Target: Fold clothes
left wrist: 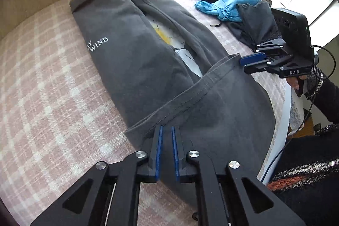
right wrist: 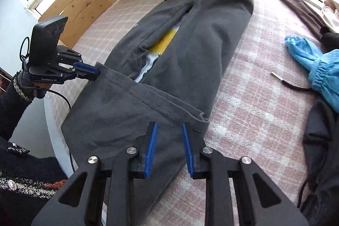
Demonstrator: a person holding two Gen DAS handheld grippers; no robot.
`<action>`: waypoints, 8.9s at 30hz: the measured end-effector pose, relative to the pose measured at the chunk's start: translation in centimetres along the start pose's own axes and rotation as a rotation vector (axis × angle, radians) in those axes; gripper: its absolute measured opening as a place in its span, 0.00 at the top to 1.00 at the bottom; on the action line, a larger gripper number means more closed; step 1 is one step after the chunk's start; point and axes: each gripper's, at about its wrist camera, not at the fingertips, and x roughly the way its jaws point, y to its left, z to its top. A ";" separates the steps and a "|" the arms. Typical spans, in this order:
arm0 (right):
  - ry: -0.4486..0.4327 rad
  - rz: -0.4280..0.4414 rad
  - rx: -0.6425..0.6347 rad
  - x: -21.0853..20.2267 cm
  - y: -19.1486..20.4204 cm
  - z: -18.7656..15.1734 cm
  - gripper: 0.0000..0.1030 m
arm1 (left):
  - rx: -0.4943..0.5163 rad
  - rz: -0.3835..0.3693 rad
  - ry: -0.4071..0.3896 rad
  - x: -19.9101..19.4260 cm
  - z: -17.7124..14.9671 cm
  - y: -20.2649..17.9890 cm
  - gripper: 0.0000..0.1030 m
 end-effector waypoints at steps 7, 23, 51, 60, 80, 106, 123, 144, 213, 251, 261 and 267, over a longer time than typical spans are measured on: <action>0.016 0.077 -0.027 -1.8 4.9 -5.3 0.75 | 0.067 -0.072 0.010 -2.0 -5.2 -5.8 0.79; 0.028 -0.110 -0.012 -3.3 5.9 -12.0 0.57 | -0.029 0.016 0.044 -3.7 -12.6 -6.3 0.70; 0.083 -0.192 -0.188 1.5 8.7 -12.9 0.57 | 0.349 0.148 0.140 2.1 -10.5 -12.1 0.69; 0.112 -0.200 -0.218 1.1 8.2 -12.4 0.80 | 0.353 0.157 0.145 2.1 -10.0 -11.5 0.86; 0.200 -0.324 -0.657 3.3 14.0 -12.6 0.48 | 0.254 0.041 0.109 -1.1 -7.9 -9.7 0.93; 0.175 -0.270 -0.576 -1.3 14.2 -8.2 0.92 | 0.455 0.236 0.057 -3.5 -6.4 -11.7 0.95; 0.067 -0.380 -0.587 -2.8 6.0 18.1 0.93 | 0.449 0.325 -0.129 -9.6 15.5 -0.2 0.95; 0.261 -0.273 -0.363 14.2 -10.1 26.9 0.91 | 0.350 0.253 0.024 4.4 26.6 15.3 0.99; 0.046 0.021 -0.313 5.1 -3.0 9.4 0.52 | 0.140 -0.050 0.014 3.3 8.6 6.4 0.75; 0.226 0.036 -0.597 7.6 -1.6 10.4 0.93 | 0.058 -0.065 0.048 1.8 10.0 7.2 0.83; 0.288 0.056 -0.582 3.7 -2.7 12.6 0.93 | 0.040 -0.103 0.018 0.4 10.8 7.8 0.84; 0.434 0.000 -0.516 6.1 -3.8 9.7 0.94 | 0.012 -0.086 0.124 2.7 7.6 7.7 0.92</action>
